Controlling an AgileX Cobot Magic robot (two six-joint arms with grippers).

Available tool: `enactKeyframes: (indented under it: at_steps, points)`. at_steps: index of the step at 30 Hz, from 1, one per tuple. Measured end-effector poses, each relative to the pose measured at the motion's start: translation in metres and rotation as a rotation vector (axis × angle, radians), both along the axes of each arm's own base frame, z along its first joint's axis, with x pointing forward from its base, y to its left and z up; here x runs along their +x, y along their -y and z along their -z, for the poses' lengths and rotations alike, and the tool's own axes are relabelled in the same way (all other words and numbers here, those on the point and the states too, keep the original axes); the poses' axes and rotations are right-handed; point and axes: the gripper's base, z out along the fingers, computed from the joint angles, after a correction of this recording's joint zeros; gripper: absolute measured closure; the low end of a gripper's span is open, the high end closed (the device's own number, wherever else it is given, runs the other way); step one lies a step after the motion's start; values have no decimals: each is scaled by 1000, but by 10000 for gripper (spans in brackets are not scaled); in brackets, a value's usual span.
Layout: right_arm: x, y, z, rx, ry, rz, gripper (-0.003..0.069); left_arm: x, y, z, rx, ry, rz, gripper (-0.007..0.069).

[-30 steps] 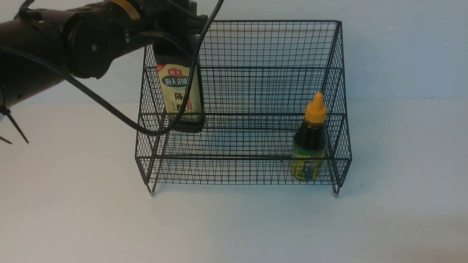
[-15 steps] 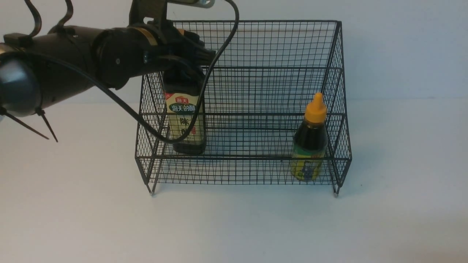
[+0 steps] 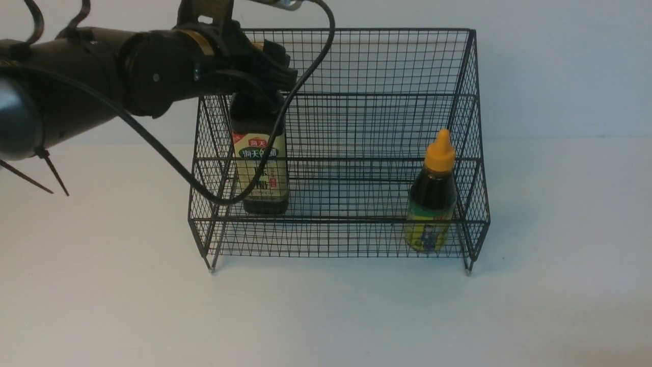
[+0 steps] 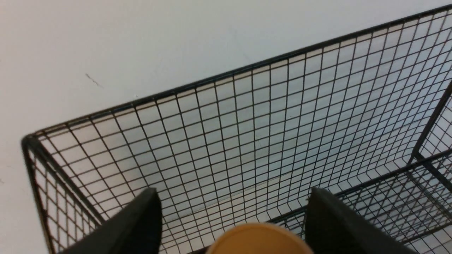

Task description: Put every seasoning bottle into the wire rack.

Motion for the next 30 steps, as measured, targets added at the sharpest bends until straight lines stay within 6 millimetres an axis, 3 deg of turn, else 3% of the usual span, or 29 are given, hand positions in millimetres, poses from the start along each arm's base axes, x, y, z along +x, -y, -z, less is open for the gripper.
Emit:
enactKeyframes:
  at_steps: [9, 10, 12, 13, 15, 16, 19, 23, 25, 30]
  points:
    - [0, 0, 0, 8, 0, 2, 673, -41, -14, -54, -13, 60, 11, 149]
    - [0, 0, 0, 10, 1, 2, 673, -60, -21, -74, -21, 84, 14, 214]
    - [0, 0, 0, 11, 1, 2, 673, -82, -29, -94, -29, 107, 18, 312]
    - [0, 0, 0, 11, 1, 2, 673, -85, -30, -96, -30, 109, 19, 323]
    - [0, 0, 0, 12, 1, 3, 673, -120, -42, -119, -34, 121, 26, 486]
    - [0, 0, 0, 12, 1, 3, 673, -125, -44, -122, -35, 130, 27, 510]
    - [0, 0, 0, 12, 1, 3, 673, -181, -63, -146, -30, 132, 39, 618]
    - [0, 0, 0, 12, 1, 3, 673, -214, -75, -154, -24, 123, 46, 629]
    - [0, 0, 0, 12, 1, 3, 673, -242, -85, -157, -14, 103, 53, 629]
    - [0, 0, 0, 12, 1, 3, 673, -280, -98, -157, 1, 73, 62, 629]
